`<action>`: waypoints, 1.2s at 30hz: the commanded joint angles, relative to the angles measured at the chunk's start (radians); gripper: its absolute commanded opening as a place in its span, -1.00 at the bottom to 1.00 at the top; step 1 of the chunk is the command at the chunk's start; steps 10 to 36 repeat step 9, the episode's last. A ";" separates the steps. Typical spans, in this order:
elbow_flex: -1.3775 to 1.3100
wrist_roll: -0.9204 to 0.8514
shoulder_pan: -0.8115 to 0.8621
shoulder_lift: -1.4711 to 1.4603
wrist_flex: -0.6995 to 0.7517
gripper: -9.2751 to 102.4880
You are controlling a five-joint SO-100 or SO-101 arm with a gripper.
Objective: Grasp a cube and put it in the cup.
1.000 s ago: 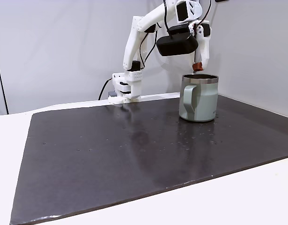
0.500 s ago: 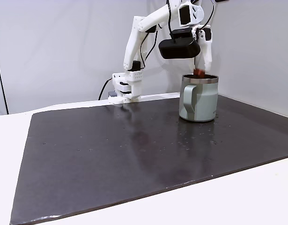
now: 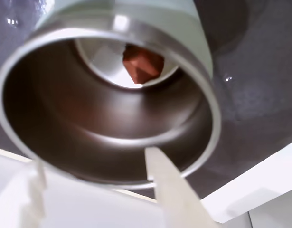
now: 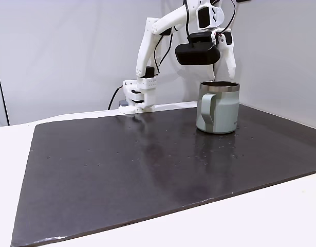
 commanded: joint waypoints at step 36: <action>0.025 -0.031 -0.023 0.087 0.011 -0.45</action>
